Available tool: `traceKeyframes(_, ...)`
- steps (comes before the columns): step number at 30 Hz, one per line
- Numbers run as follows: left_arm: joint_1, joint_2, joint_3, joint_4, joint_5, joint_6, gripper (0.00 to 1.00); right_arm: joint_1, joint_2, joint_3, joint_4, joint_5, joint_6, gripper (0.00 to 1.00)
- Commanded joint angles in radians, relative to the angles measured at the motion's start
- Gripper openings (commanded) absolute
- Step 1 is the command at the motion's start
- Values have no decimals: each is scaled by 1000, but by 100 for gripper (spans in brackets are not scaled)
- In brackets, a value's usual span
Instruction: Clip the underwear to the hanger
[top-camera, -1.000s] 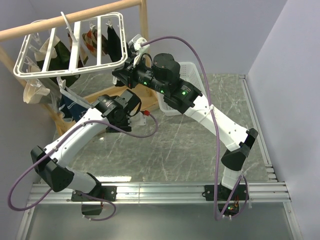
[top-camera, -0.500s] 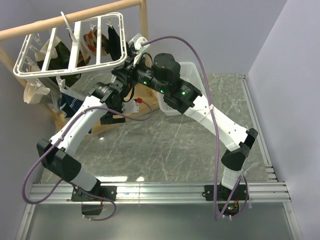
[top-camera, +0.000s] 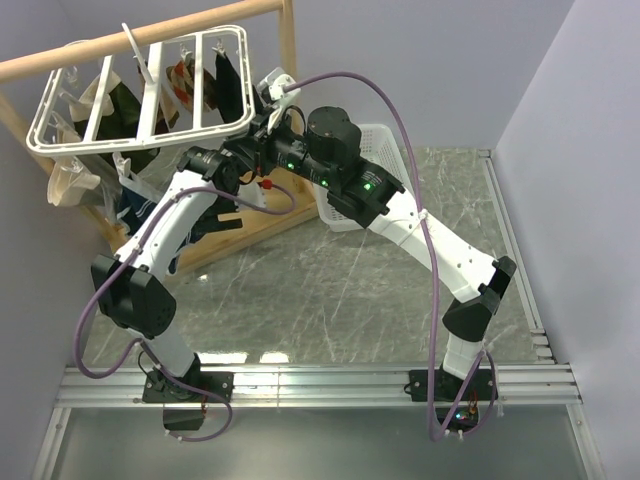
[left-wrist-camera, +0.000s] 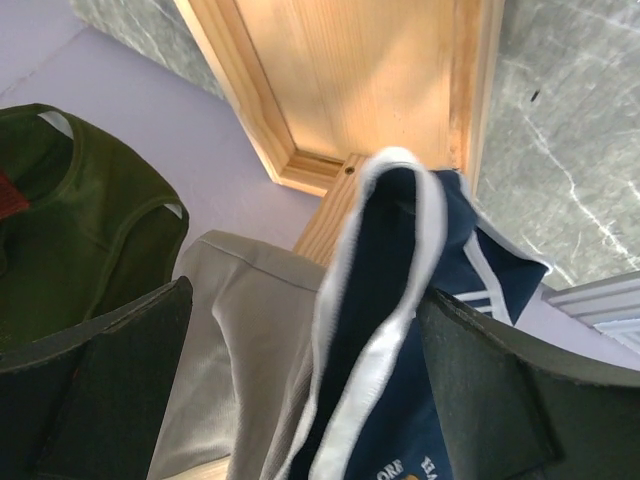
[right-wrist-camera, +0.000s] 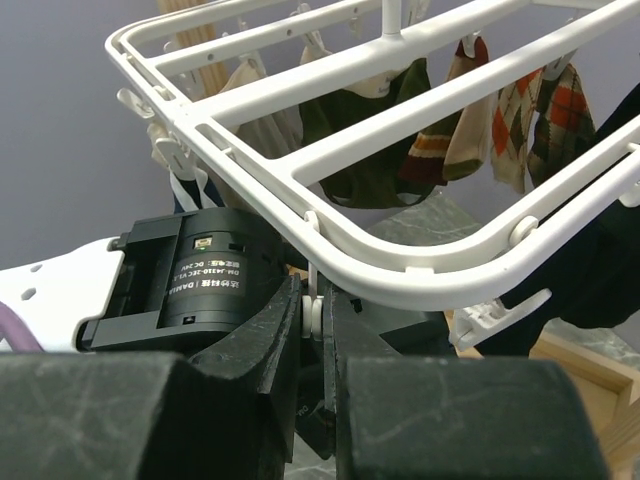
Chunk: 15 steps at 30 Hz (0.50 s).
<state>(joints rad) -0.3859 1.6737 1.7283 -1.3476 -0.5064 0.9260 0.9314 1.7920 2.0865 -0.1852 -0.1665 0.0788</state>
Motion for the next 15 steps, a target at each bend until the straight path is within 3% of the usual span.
traceKeyframes(1,13,18,36,-21,-41,5,99,3,-49,-11,-40,-18,9,0)
traceKeyframes(11,84,26,-36,-24,-63,-3,99,4,-52,-11,-40,-13,7,0)
traceKeyframes(15,84,14,-50,-25,-31,-15,90,4,-48,-8,-37,-16,12,0)
